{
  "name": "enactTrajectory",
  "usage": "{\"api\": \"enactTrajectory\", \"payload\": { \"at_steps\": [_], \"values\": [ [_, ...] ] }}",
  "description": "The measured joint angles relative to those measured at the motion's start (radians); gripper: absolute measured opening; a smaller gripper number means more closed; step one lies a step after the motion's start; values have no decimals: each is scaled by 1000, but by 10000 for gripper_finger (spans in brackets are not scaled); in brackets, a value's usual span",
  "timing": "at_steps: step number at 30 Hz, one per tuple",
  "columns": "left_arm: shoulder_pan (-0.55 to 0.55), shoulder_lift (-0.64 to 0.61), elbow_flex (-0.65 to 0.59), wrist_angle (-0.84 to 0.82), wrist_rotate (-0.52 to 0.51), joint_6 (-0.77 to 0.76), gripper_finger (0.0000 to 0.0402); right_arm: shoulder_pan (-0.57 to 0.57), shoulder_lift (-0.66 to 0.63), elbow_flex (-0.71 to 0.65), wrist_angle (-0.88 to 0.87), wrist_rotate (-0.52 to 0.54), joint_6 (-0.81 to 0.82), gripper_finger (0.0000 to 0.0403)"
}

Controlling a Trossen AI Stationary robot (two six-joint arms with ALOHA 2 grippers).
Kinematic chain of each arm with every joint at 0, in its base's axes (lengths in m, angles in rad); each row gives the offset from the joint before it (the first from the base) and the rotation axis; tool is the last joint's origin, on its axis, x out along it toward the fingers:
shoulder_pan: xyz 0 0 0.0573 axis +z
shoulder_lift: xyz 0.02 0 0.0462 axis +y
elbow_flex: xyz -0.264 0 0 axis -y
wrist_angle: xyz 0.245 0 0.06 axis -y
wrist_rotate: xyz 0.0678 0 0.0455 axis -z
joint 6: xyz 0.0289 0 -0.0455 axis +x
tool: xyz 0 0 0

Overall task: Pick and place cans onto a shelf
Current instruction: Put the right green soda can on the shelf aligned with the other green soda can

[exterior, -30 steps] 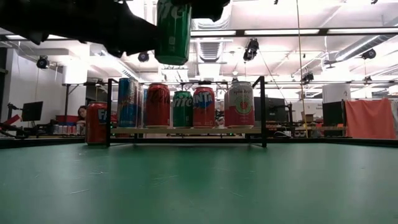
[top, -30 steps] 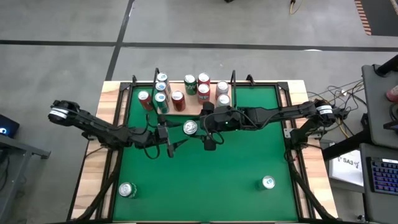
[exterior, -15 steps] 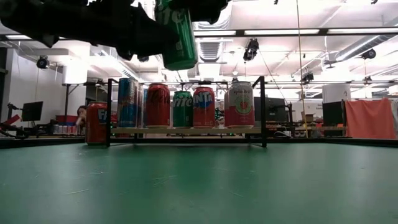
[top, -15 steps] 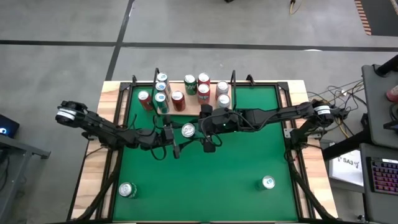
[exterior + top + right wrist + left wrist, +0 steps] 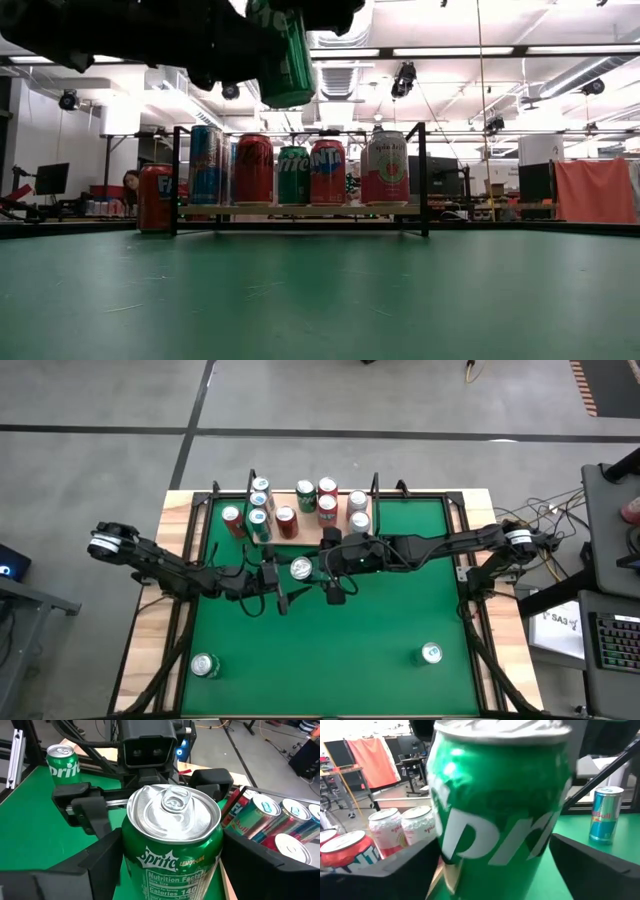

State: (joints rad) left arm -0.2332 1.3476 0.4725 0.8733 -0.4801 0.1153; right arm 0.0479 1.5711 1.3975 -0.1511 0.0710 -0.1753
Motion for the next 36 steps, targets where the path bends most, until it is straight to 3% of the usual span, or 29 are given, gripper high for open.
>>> {"api": "enactTrajectory", "payload": {
  "at_steps": [6,16,20,25,32,36],
  "values": [
    [-1,0,-1,-1,4,4,396,0,1,-4,17,5,13,279],
    [-1,9,21,-2,-11,4,383,0,2,-15,68,3,60,279],
    [0,9,21,-1,-31,6,357,0,2,-18,80,3,63,279],
    [-1,9,20,-6,-51,6,281,0,2,-19,76,0,61,279],
    [-2,11,18,-36,-96,3,282,-1,4,-19,49,8,78,326],
    [-1,11,10,-54,-192,-19,282,-1,-3,-16,38,25,100,353]
  ]
}}
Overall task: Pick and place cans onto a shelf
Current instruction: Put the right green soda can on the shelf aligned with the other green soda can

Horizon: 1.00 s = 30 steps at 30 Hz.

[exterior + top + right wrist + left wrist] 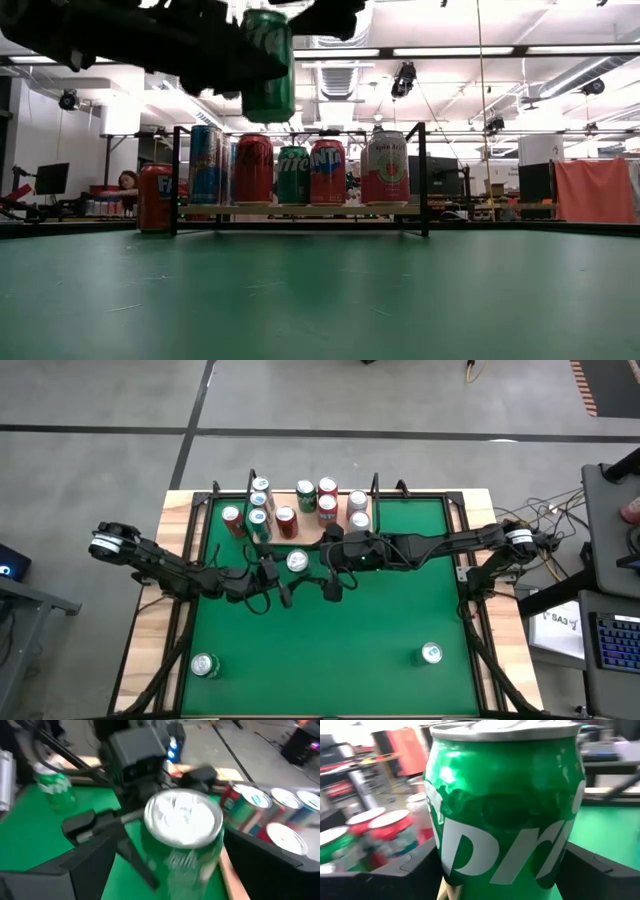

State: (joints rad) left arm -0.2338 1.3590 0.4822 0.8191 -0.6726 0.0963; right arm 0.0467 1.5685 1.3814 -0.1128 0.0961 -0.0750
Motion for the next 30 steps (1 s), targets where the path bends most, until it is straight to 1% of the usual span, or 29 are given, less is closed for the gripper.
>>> {"api": "enactTrajectory", "payload": {
  "at_steps": [5,8,12,14,17,19,23,25,27,30],
  "values": [
    [0,4,-28,-2,-164,-37,282,1,1,44,-113,114,8,356],
    [0,24,-32,2,-229,-61,282,0,-1,79,-166,137,42,354],
    [0,79,-27,24,-239,-93,282,0,10,103,-193,143,79,353],
    [0,118,-14,67,-237,-98,282,0,25,116,-196,145,94,353],
    [0,171,3,125,-245,-98,282,0,63,147,-205,187,117,353],
    [-1,197,12,141,-262,-88,282,0,85,168,-235,196,130,354],
    [0,225,30,150,-275,-93,282,-2,106,215,-266,198,153,354],
    [0,231,35,152,-282,-97,282,-2,114,232,-279,219,157,354],
    [0,233,42,154,-287,-97,282,-2,123,235,-306,245,157,354],
    [0,230,44,157,-289,-96,282,-2,131,235,-314,245,160,354]
  ]
}}
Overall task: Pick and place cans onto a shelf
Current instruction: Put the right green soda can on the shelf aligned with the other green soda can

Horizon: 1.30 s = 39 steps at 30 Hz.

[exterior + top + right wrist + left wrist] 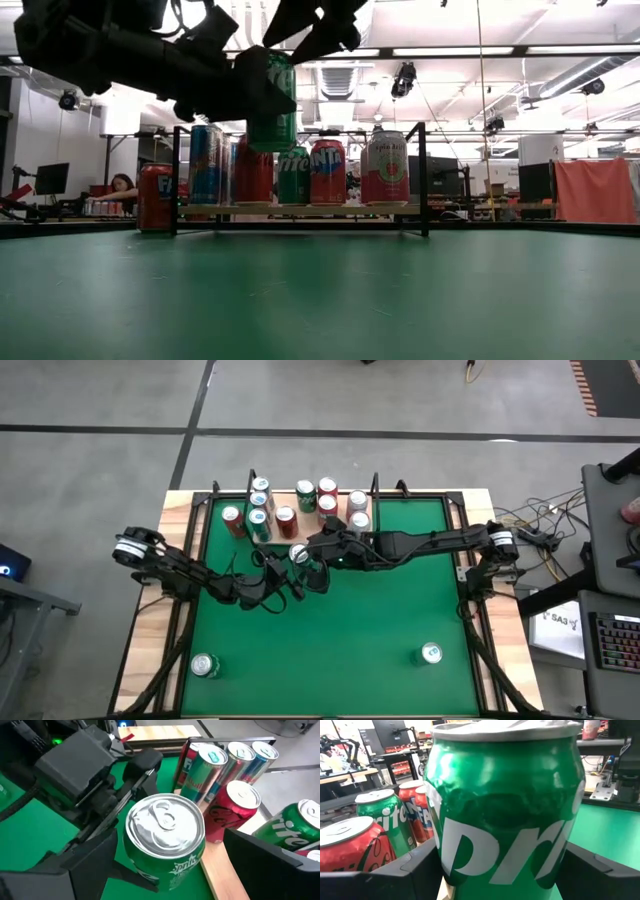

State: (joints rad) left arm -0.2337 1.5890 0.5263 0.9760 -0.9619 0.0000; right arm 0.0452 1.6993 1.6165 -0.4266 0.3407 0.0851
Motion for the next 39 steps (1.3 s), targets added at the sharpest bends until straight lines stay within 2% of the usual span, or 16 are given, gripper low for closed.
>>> {"api": "enactTrajectory", "payload": {
  "at_steps": [16,24,26,31,39],
  "values": [
    [0,-3,1,63,2,18,282,0,27,-2,-1,-4,2,354],
    [-2,-3,5,71,8,41,282,-1,54,-2,54,1,-32,351],
    [-2,-3,5,72,11,43,282,-5,54,-2,59,0,-31,343],
    [-3,-3,4,71,11,42,283,-15,53,-1,61,-11,-29,293],
    [-8,-5,4,72,10,63,383,-18,53,-2,47,-13,-19,292]
  ]
}}
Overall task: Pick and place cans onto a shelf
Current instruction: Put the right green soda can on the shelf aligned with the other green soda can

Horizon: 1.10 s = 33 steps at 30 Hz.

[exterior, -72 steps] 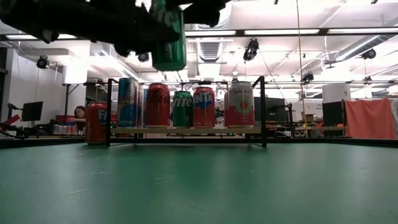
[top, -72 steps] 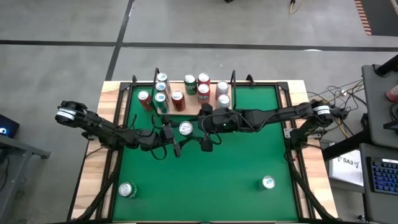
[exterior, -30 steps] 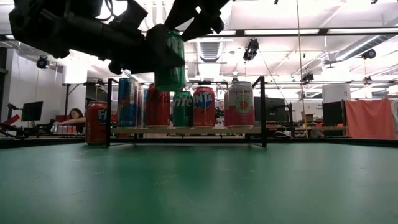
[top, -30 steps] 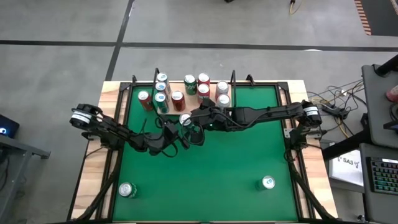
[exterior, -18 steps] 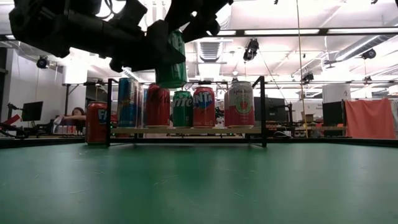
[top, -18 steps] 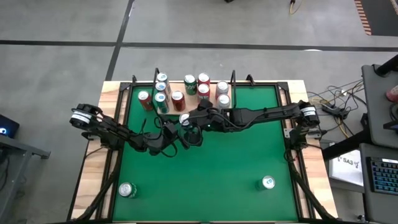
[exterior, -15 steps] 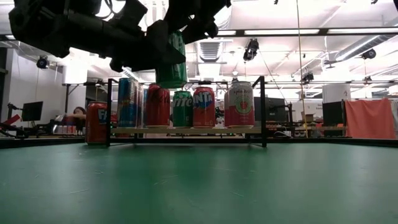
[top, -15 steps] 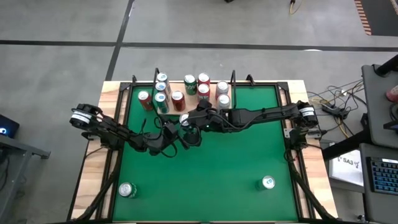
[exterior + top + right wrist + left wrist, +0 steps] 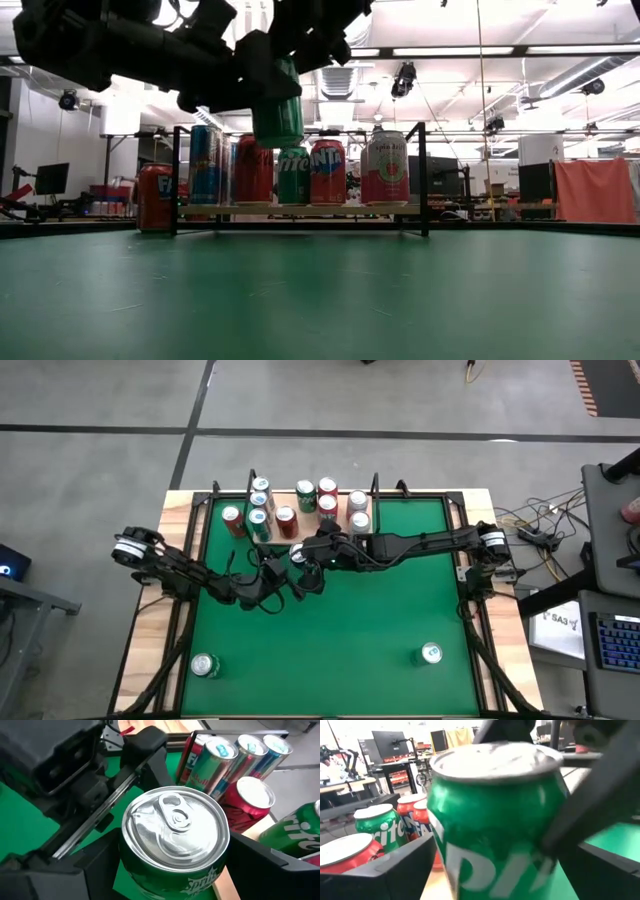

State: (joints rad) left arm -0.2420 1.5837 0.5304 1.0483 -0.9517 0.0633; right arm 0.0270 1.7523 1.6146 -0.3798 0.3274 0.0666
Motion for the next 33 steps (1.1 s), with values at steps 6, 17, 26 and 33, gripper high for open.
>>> {"api": "enactTrajectory", "payload": {
  "at_steps": [6,17,26,33],
  "values": [
    [-27,-23,0,-2,-11,96,392,-15,-31,0,-10,6,-15,292],
    [-37,-237,-63,-81,-33,259,388,-70,-113,0,-61,14,-56,292],
    [-35,-532,-145,-139,82,382,388,-107,-114,-33,-20,-35,-59,292],
    [-29,-713,-147,-197,135,502,388,-141,-114,-152,148,-72,-6,292]
  ]
}}
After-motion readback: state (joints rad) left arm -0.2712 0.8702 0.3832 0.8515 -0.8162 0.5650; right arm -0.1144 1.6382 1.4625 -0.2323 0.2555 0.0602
